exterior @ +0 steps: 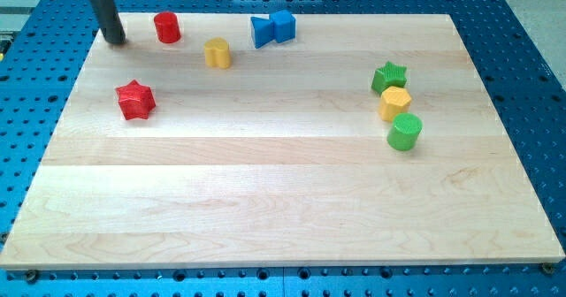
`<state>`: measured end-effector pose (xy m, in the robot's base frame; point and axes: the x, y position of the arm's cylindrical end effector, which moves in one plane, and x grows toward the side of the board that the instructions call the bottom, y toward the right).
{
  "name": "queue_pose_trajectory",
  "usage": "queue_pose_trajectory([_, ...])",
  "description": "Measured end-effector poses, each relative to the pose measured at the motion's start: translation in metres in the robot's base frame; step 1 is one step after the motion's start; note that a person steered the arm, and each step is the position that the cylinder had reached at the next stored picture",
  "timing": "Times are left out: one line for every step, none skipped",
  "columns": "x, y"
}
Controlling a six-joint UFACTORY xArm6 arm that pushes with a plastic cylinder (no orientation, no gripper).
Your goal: Place the red blocks diagonal to each other
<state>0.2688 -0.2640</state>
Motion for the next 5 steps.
queue_pose_trajectory([-0.033, -0.012])
queue_pose_trajectory([-0.076, 0.025])
queue_pose_trajectory([-0.050, 0.060])
queue_pose_trajectory([-0.021, 0.073])
queue_pose_trajectory([-0.047, 0.101])
